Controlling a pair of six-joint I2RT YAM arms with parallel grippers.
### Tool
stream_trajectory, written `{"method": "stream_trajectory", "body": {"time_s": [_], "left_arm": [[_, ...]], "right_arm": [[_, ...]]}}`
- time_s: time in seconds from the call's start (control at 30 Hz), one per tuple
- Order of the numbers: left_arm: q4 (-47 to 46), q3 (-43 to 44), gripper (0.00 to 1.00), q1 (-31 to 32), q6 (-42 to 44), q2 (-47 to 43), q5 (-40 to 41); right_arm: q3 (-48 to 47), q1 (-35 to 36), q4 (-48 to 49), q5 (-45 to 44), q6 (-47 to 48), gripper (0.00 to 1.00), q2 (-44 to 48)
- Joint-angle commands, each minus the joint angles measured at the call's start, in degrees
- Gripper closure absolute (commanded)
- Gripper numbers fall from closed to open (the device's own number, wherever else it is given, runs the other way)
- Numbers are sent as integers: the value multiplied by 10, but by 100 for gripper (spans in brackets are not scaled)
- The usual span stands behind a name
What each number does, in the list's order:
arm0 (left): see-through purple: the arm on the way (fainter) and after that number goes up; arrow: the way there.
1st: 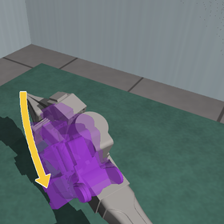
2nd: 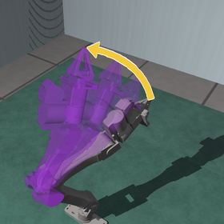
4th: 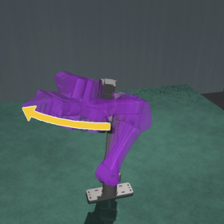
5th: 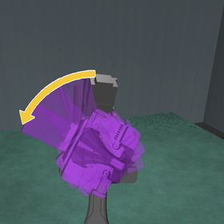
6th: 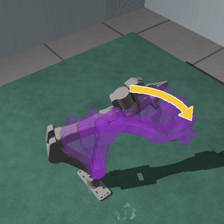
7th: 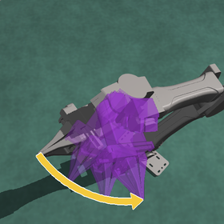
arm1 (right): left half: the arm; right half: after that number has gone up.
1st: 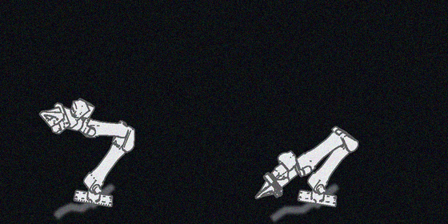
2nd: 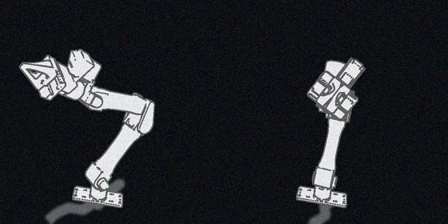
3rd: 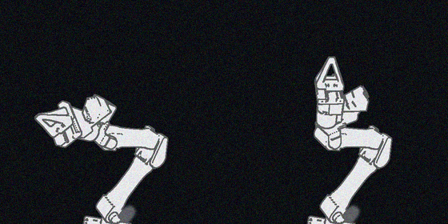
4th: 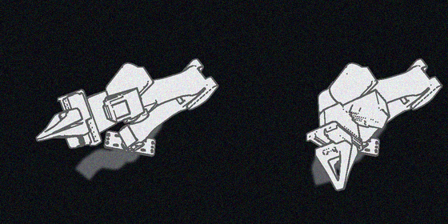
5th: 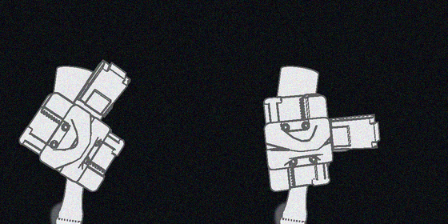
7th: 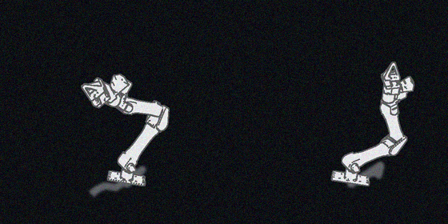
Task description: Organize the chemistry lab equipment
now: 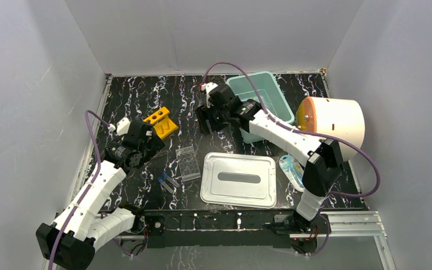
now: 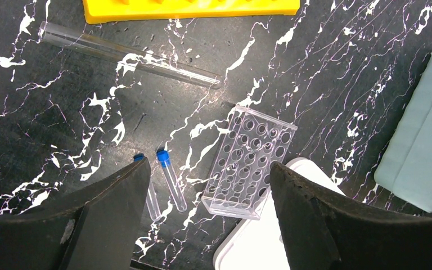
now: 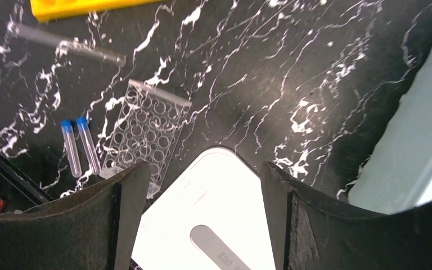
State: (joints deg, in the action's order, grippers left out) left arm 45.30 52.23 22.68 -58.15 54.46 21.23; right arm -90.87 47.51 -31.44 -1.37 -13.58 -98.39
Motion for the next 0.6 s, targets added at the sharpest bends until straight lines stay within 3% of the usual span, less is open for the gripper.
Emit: {"method": "stream_trajectory", "body": {"time_s": [0.0,0.47,0.57], "left_arm": [[12,9,24,-2,-6,-9,16],[5,10,24,-2,7,-10,8],[-2,5,24,-2,10,-9,-1]], "right_arm": [[17,26,8,-20,-11,20,-19],[26,49,-35,-67,-17,22,-74],[32,49,-42,-80,19,27,-74]]}}
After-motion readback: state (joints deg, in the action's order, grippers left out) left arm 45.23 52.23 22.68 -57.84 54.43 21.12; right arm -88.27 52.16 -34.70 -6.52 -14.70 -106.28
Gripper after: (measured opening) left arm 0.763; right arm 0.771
